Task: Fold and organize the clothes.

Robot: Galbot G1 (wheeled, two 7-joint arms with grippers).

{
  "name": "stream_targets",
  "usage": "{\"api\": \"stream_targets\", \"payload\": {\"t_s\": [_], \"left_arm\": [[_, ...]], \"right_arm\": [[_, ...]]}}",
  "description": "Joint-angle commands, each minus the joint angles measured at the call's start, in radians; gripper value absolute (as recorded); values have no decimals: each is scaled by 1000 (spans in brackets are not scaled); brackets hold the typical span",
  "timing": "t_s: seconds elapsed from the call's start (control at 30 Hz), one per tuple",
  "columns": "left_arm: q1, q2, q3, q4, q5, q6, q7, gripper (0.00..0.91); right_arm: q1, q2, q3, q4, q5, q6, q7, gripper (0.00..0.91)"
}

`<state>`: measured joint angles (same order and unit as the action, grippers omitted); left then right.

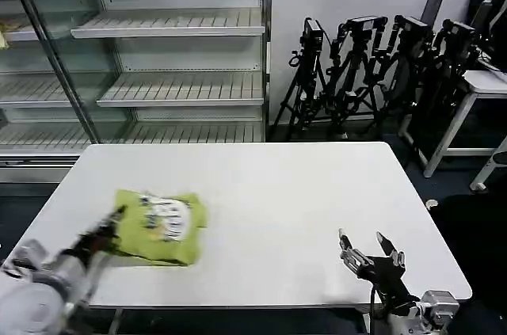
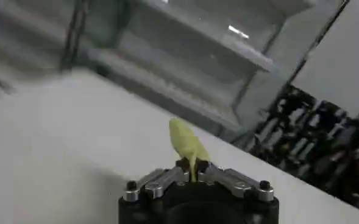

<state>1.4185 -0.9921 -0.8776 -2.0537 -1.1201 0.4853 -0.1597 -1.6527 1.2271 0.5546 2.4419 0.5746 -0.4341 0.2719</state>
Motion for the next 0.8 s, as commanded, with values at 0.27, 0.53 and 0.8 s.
{"api": "stream_targets", "payload": {"t_s": [0.27,0.53,0.8], "left_arm": [[64,170,271,-164,813,-99,121,40],[-114,-55,731,98,1085,-141,82,40],[-257,-128,847,106,1033,-103,75,40]], "right_arm": [[46,-1,-52,-61,-9,23,-14,907],[-4,-2,-25,-65,-53,46,-25,907],[-32,7,-20,-76,-76,63,-30,907]]}}
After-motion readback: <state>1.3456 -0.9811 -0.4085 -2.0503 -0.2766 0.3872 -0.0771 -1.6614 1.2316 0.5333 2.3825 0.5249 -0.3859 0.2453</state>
